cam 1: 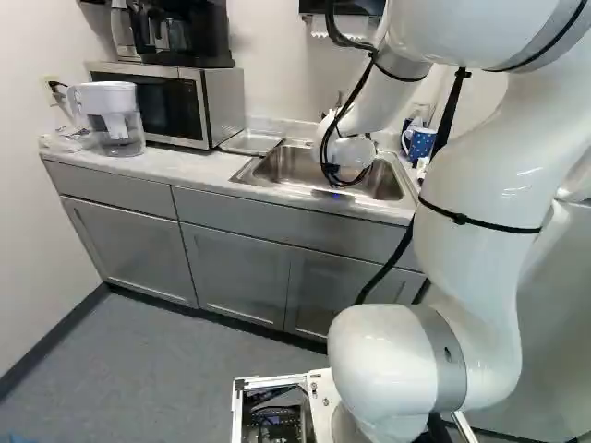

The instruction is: Rinse the cup and place it in the tray

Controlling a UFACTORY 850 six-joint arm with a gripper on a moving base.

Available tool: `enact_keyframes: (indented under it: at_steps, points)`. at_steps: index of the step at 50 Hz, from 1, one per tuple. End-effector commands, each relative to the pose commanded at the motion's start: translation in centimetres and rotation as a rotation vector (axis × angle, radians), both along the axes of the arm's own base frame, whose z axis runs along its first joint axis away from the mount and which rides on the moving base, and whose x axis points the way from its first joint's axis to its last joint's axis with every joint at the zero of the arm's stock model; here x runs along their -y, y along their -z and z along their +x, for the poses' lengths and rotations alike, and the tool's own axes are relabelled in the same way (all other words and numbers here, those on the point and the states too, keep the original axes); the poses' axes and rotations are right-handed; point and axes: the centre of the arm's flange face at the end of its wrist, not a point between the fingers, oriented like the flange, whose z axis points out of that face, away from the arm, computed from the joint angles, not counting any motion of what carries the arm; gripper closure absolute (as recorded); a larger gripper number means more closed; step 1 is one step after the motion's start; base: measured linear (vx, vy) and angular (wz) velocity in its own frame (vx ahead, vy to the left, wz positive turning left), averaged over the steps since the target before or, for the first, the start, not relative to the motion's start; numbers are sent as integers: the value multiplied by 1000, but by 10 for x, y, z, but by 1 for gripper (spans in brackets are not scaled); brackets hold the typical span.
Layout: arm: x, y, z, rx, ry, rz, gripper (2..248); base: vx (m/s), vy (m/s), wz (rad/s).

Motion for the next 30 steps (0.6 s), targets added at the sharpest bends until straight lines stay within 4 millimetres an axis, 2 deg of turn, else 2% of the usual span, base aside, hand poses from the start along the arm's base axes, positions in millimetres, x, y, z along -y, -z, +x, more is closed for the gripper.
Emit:
enact_keyframes:
  at_steps: [30]
  points:
    - [-45, 0, -1, -1, -86, 0, 125, 0, 0, 0]
